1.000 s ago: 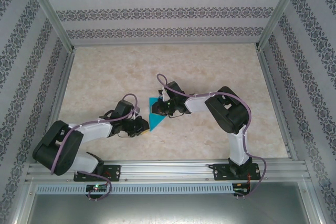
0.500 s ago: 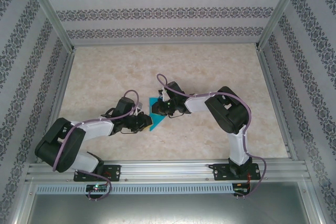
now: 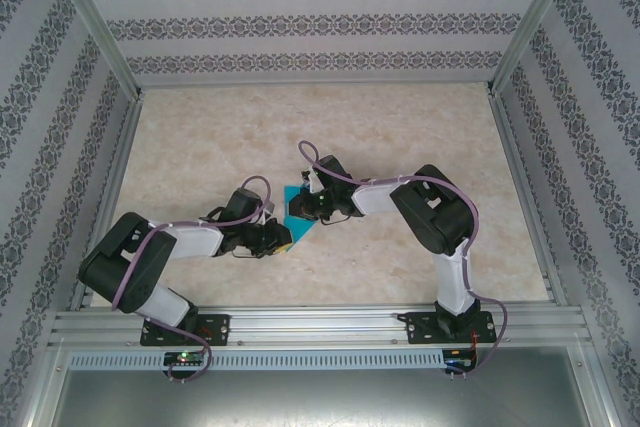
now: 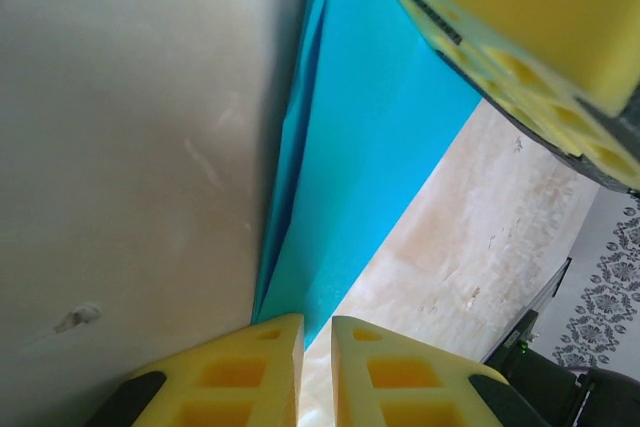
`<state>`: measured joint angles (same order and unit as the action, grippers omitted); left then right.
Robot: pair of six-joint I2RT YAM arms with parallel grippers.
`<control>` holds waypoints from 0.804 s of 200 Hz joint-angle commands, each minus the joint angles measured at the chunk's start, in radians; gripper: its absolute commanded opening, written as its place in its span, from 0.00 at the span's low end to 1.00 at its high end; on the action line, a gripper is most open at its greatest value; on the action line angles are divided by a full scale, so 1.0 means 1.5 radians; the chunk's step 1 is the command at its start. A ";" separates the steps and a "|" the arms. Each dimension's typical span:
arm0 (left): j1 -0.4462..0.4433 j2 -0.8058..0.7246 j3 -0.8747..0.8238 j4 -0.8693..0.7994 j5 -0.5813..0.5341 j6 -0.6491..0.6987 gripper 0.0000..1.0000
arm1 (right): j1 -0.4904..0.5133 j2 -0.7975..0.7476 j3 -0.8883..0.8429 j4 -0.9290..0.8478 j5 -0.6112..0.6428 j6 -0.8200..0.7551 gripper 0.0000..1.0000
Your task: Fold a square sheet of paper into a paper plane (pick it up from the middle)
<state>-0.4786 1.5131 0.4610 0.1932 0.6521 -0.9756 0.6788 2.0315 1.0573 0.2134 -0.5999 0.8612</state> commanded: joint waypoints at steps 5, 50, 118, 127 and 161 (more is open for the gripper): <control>-0.009 -0.001 -0.044 -0.071 -0.001 0.004 0.18 | 0.005 0.025 -0.019 -0.068 0.045 -0.007 0.12; -0.009 -0.046 -0.061 -0.123 0.000 0.021 0.18 | 0.005 0.021 -0.023 -0.073 0.049 -0.007 0.12; -0.010 -0.233 -0.009 -0.174 -0.078 0.044 0.18 | 0.009 0.028 -0.013 -0.075 0.046 -0.006 0.12; -0.008 -0.251 -0.011 -0.173 -0.097 0.040 0.18 | 0.009 0.028 -0.014 -0.075 0.047 -0.005 0.12; -0.009 -0.269 -0.037 -0.133 -0.132 0.008 0.18 | 0.015 0.023 -0.022 -0.069 0.057 0.004 0.12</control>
<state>-0.4835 1.1179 0.4255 -0.0010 0.5255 -0.9432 0.6838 2.0315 1.0580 0.2123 -0.5930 0.8646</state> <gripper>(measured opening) 0.177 0.117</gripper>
